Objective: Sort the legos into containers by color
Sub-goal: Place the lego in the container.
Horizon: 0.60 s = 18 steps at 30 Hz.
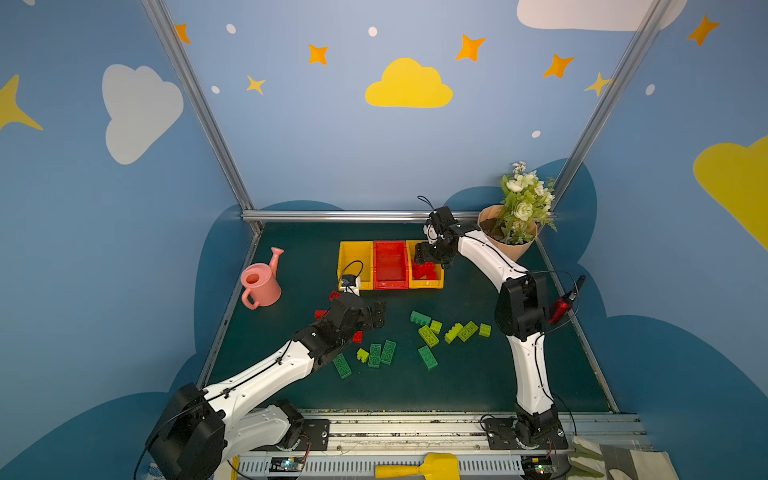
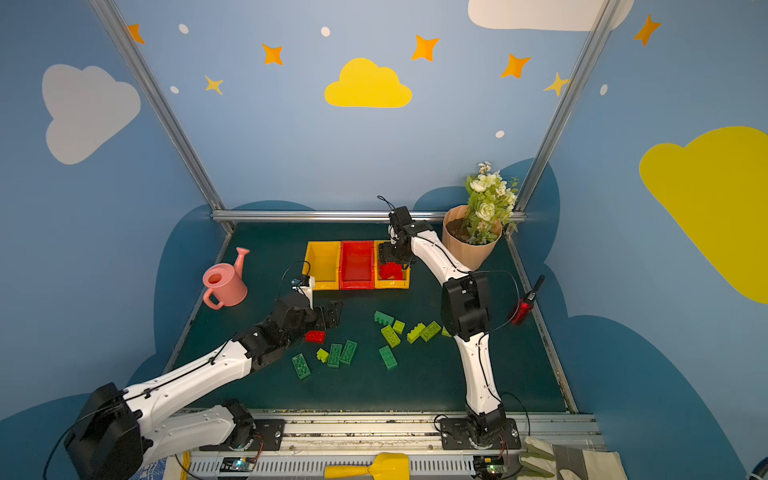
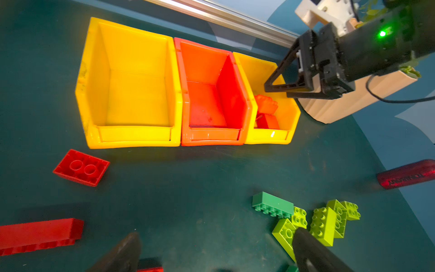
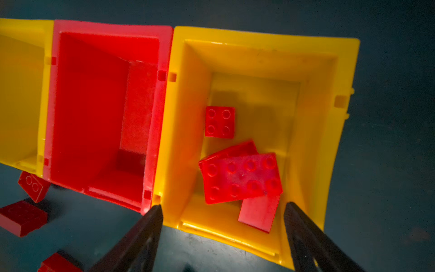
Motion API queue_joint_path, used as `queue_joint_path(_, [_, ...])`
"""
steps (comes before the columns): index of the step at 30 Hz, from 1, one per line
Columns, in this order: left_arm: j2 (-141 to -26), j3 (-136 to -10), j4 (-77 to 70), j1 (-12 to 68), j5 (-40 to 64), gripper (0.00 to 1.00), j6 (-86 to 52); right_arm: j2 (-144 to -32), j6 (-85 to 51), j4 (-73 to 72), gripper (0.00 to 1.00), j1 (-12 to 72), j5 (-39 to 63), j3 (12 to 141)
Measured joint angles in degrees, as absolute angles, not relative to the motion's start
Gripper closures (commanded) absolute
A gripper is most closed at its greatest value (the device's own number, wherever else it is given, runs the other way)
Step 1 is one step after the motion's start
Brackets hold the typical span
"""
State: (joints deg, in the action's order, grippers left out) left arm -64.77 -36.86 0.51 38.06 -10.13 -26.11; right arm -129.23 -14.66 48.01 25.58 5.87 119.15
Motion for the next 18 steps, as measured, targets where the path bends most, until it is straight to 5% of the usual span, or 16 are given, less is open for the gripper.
queue_joint_path(8, [-64.77, -38.17, 5.58, 33.47, -11.05, 0.00, -28.38, -125.08, -14.48, 47.92, 0.12, 25.28, 7.53, 115.46])
queue_joint_path(18, [-72.23, -42.61, 10.87, 23.70, -13.65, 0.00, -29.50, -98.85, -13.96, 45.19, 0.05, 28.97, 9.23, 92.31])
